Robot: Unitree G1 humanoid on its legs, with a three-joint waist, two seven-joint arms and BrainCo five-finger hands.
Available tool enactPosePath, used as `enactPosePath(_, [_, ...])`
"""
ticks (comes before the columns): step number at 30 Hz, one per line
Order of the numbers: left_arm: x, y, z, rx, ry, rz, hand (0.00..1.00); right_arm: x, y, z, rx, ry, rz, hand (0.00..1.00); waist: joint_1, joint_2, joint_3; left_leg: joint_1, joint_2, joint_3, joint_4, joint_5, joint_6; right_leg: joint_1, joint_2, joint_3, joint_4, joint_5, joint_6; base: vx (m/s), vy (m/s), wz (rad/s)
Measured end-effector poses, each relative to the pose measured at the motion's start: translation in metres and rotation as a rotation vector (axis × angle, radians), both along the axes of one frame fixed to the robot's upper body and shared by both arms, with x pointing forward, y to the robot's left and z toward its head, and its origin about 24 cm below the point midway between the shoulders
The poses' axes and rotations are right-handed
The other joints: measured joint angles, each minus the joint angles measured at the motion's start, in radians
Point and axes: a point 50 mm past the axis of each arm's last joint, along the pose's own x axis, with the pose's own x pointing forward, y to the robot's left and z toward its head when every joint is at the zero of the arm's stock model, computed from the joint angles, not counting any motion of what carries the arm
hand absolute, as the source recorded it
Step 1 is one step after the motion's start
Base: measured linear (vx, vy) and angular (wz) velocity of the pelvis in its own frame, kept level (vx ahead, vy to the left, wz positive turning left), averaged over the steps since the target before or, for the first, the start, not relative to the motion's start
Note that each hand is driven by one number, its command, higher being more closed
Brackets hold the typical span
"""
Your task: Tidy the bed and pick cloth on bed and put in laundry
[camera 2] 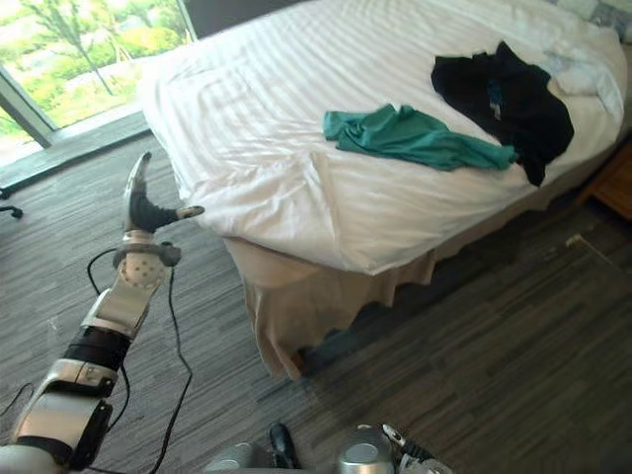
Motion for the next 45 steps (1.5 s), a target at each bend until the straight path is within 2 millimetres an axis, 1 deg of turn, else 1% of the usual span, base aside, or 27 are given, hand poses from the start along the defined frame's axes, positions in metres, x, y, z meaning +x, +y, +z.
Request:
enactPosePath(1, [0.002,-0.003,0.005,0.007,-0.011,-0.003,0.0,0.003,0.0,0.001,-0.002,-0.012,0.0,0.0,0.0,0.0,0.01,-0.013,0.011,0.009,0.023,-0.008,-0.001,-0.01,0.003,0.005,0.011,0.001,-0.001,-0.03,-0.039,-0.29])
enactPosePath(2, [0.006,-0.009,0.018,0.02,-0.037,-0.01,0.0,0.009,0.0,0.004,-0.013,-0.043,0.001,0.0,0.001,-0.003,0.03,-0.05,0.035,0.027,0.082,-0.029,0.005,-0.042,0.009,0.017,0.032,0.0,-0.002,-0.02,-0.022,-0.25])
enactPosePath(3, [0.008,-0.012,0.027,0.025,-0.051,-0.011,0.0,0.013,-0.001,0.007,-0.021,-0.064,0.001,0.0,0.002,-0.002,0.037,-0.077,0.049,0.037,0.119,-0.041,0.004,-0.065,0.012,0.027,0.045,-0.001,-0.003,-0.01,-0.018,-0.21])
enactPosePath(4, [0.011,-0.017,0.038,0.038,-0.069,-0.014,0.0,0.018,-0.001,0.009,-0.022,-0.09,-0.01,0.0,0.0,-0.001,0.042,-0.112,0.065,0.068,0.159,-0.048,0.004,-0.098,0.01,0.03,0.066,-0.002,-0.005,0.0,0.0,0.0])
enactPosePath(5, [0.013,-0.025,0.053,0.087,-0.099,-0.01,0.0,0.023,0.001,0.012,-0.021,-0.118,-0.017,0.0,0.0,-0.001,0.053,-0.138,0.084,0.101,0.199,-0.052,0.009,-0.123,0.009,0.029,0.085,-0.002,-0.005,0.04,0.019,0.05])
enactPosePath(6, [0.014,-0.029,0.062,0.109,-0.119,-0.003,0.0,0.027,0.003,0.014,-0.019,-0.138,-0.022,0.0,0.003,-0.004,0.065,-0.147,0.095,0.119,0.217,-0.055,0.01,-0.133,0.01,0.03,0.096,-0.002,-0.005,0.02,0.02,-0.08])
enactPosePath(7, [0.016,-0.033,0.079,0.158,-0.149,0.031,0.0,0.039,0.006,0.021,-0.018,-0.207,-0.03,0.0,0.015,-0.007,0.088,-0.17,0.118,0.145,0.258,-0.072,0.011,-0.166,0.014,0.042,0.121,-0.004,-0.008,-0.02,0.009,-0.17])
enactPosePath(9, [0.017,-0.034,0.086,0.175,-0.15,0.062,0.0,0.046,0.008,0.025,-0.021,-0.245,-0.032,0.0,0.018,-0.007,0.089,-0.199,0.13,0.156,0.282,-0.086,0.015,-0.202,0.018,0.053,0.139,-0.007,-0.011,-0.03,0.008,-0.19])
enactPosePath(10, [0.017,-0.033,0.092,0.185,-0.147,0.098,0.0,0.055,0.009,0.03,-0.014,-0.28,-0.038,0.0,0.019,-0.01,0.095,-0.224,0.14,0.167,0.302,-0.094,0.018,-0.233,0.02,0.062,0.154,-0.008,-0.012,-0.01,0.005,-0.18])
enactPosePath(12, [0.018,-0.032,0.105,0.173,-0.136,0.152,0.0,0.072,0.012,0.04,-0.016,-0.355,-0.035,0.0,0.016,-0.007,0.138,-0.259,0.16,0.17,0.347,-0.109,0.024,-0.272,0.025,0.075,0.178,-0.008,-0.012,-0.03,0.004,-0.18])
enactPosePath(13, [0.019,-0.031,0.108,0.167,-0.128,0.171,0.0,0.076,0.013,0.043,-0.012,-0.375,-0.041,0.0,0.016,-0.01,0.146,-0.277,0.168,0.172,0.359,-0.115,0.023,-0.294,0.028,0.082,0.188,-0.009,-0.013,-0.08,0.002,-0.2])
enactPosePath(14, [0.019,-0.029,0.111,0.152,-0.115,0.199,0.0,0.082,0.015,0.046,-0.008,-0.399,-0.039,0.0,0.016,-0.01,0.152,-0.305,0.176,0.177,0.377,-0.13,0.028,-0.33,0.029,0.085,0.206,-0.015,-0.018,-0.09,-0.003,-0.18])
enactPosePath(17, [0.021,-0.027,0.116,0.077,-0.084,0.246,0.0,0.096,0.016,0.056,0.004,-0.473,-0.065,0.0,0.012,-0.009,0.18,-0.382,0.208,0.187,0.438,-0.149,0.044,-0.412,0.036,0.1,0.25,-0.017,-0.021,-0.07,-0.011,-0.1])
enactPosePath(18, [0.022,-0.026,0.118,0.061,-0.085,0.252,1.0,0.102,0.017,0.06,0.007,-0.503,-0.071,0.0,0.013,-0.016,0.185,-0.415,0.226,0.186,0.473,-0.159,0.046,-0.45,0.044,0.109,0.274,-0.019,-0.024,-0.06,-0.024,-0.13])
enactPosePath(21, [0.022,-0.035,0.125,0.086,-0.091,0.243,1.0,0.114,0.02,0.071,0.018,-0.579,-0.082,0.0,0.009,-0.019,0.19,-0.508,0.269,0.163,0.564,-0.185,0.061,-0.531,0.057,0.109,0.342,-0.034,-0.035,-0.06,-0.038,-0.01])
enactPosePath(23, [0.021,-0.036,0.134,0.153,-0.083,0.264,1.0,0.122,0.021,0.079,0.027,-0.624,-0.094,0.0,0.011,-0.023,0.201,-0.545,0.291,0.156,0.612,-0.204,0.067,-0.569,0.064,0.113,0.38,-0.046,-0.04,-0.08,-0.04,0.0])
enactPosePath(25, [0.02,-0.033,0.146,0.208,-0.062,0.296,1.0,0.128,0.021,0.084,0.039,-0.658,-0.111,0.0,0.008,-0.023,0.202,-0.583,0.303,0.151,0.648,-0.221,0.067,-0.61,0.063,0.122,0.412,-0.06,-0.041,-0.09,-0.03,-0.04])
enactPosePath(27, [0.018,-0.023,0.155,0.244,-0.036,0.326,1.0,0.133,0.021,0.088,0.04,-0.677,-0.109,0.0,0.0,-0.023,0.202,-0.602,0.308,0.151,0.665,-0.228,0.069,-0.633,0.065,0.132,0.429,-0.06,-0.041,-0.07,-0.01,-0.07])
enactPosePath(31, [0.02,-0.014,0.154,0.171,-0.027,0.275,1.0,0.133,0.022,0.088,0.042,-0.676,-0.105,0.0,-0.005,-0.023,0.202,-0.596,0.308,0.152,0.672,-0.233,0.074,-0.63,0.064,0.138,0.433,-0.059,-0.04,-0.02,-0.002,-0.03])
enactPosePath(33, [0.021,-0.012,0.147,0.133,-0.033,0.235,1.0,0.132,0.023,0.087,0.042,-0.672,-0.1,0.0,-0.005,-0.023,0.202,-0.579,0.308,0.154,0.673,-0.234,0.077,-0.614,0.064,0.138,0.433,-0.059,-0.04,0.05,-0.001,0.0])
enactPosePath(34, [0.023,-0.01,0.133,0.129,-0.018,0.21,1.0,0.131,0.024,0.086,0.036,-0.665,-0.089,0.0,-0.001,-0.023,0.202,-0.536,0.307,0.162,0.67,-0.234,0.082,-0.575,0.062,0.142,0.431,-0.062,-0.038,0.06,0.004,-0.06])
enactPosePath(35, [0.024,-0.01,0.13,0.131,-0.016,0.204,1.0,0.131,0.024,0.085,0.036,-0.664,-0.086,0.0,-0.001,-0.023,0.202,-0.527,0.306,0.163,0.669,-0.235,0.082,-0.567,0.062,0.143,0.429,-0.063,-0.038,0.08,0.011,-0.07])
enactPosePath(36, [0.025,-0.01,0.124,0.131,-0.007,0.188,1.0,0.13,0.026,0.085,0.036,-0.659,-0.075,0.0,0.0,-0.022,0.201,-0.503,0.303,0.164,0.662,-0.237,0.081,-0.543,0.06,0.143,0.427,-0.063,-0.037,0.07,0.012,0.01])
enactPosePath(37, [0.026,-0.011,0.116,0.118,0.004,0.157,1.0,0.128,0.027,0.082,0.027,-0.647,-0.059,0.0,0.002,-0.022,0.2,-0.465,0.293,0.166,0.645,-0.236,0.081,-0.504,0.057,0.142,0.416,-0.063,-0.037,0.09,0.019,0.04])
enactPosePath(40, [0.026,-0.017,0.105,0.109,-0.006,0.078,1.0,0.116,0.023,0.074,0.002,-0.608,-0.042,0.0,0.013,-0.021,0.197,-0.376,0.253,0.17,0.578,-0.222,0.077,-0.412,0.04,0.135,0.368,-0.069,-0.029,0.06,0.012,0.14])
enactPosePath(44, [0.022,-0.021,0.097,0.105,-0.037,0.01,1.0,0.101,0.024,0.063,0.0,-0.557,-0.035,0.0,0.022,-0.023,0.191,-0.273,0.211,0.166,0.477,-0.197,0.057,-0.285,0.03,0.105,0.278,-0.061,-0.022,0.05,-0.006,0.16])
enactPosePath(45, [0.02,-0.024,0.092,0.119,-0.047,-0.021,1.0,0.093,0.025,0.058,-0.002,-0.531,-0.031,0.0,0.034,-0.024,0.165,-0.26,0.202,0.166,0.45,-0.189,0.052,-0.267,0.029,0.094,0.253,-0.056,-0.023,0.12,-0.029,0.1])
